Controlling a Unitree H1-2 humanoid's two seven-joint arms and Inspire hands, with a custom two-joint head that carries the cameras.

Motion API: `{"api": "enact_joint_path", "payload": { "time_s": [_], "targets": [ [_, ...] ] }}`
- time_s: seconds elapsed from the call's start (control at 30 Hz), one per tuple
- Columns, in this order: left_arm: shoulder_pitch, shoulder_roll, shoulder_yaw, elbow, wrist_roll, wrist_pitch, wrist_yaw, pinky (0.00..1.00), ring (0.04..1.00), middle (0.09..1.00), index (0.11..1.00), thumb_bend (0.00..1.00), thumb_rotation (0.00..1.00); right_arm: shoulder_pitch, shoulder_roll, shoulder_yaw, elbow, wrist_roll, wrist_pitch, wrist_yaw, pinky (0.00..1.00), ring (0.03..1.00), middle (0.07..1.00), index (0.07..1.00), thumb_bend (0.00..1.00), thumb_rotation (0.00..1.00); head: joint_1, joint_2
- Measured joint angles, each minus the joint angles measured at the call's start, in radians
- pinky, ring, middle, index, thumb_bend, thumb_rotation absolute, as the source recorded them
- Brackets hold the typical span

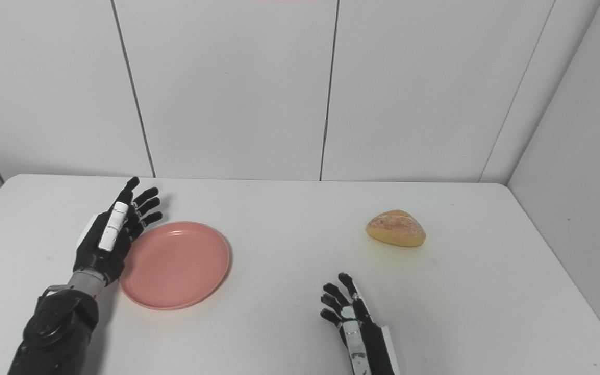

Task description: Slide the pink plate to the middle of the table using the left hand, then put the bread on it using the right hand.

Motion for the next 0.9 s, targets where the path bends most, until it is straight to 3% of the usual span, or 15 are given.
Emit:
{"api": "enact_joint_path", "payload": {
  "time_s": [0.17,0.37,0.67,0.9],
  "targets": [
    [0.008,-0.002,-0.015,-0.032,0.021,0.032,0.009,0.78,0.883,0.892,0.979,0.91,0.81,-0.005,0.005,0.005,0.004,-0.006,0.0,0.0,0.82,0.846,0.854,0.925,0.91,0.93,-0.022,0.011],
    [0.019,-0.027,-0.026,-0.073,0.016,0.073,0.009,0.84,0.887,0.88,0.978,0.91,0.78,-0.01,0.014,0.009,0.005,-0.011,0.0,-0.002,0.81,0.843,0.855,0.924,0.91,0.93,-0.025,0.02],
    [0.031,-0.056,-0.037,-0.077,0.016,0.095,0.009,0.86,0.89,0.886,0.96,0.92,0.76,-0.012,0.016,0.012,0.005,-0.012,0.0,-0.002,0.82,0.848,0.858,0.925,0.91,0.93,-0.005,0.022],
    [0.03,-0.052,-0.034,-0.108,0.019,0.106,0.012,0.77,0.875,0.891,0.975,0.89,0.82,-0.012,0.015,0.011,0.005,-0.007,0.0,-0.002,0.82,0.852,0.862,0.927,0.92,0.93,0.0,0.018]
  ]
}}
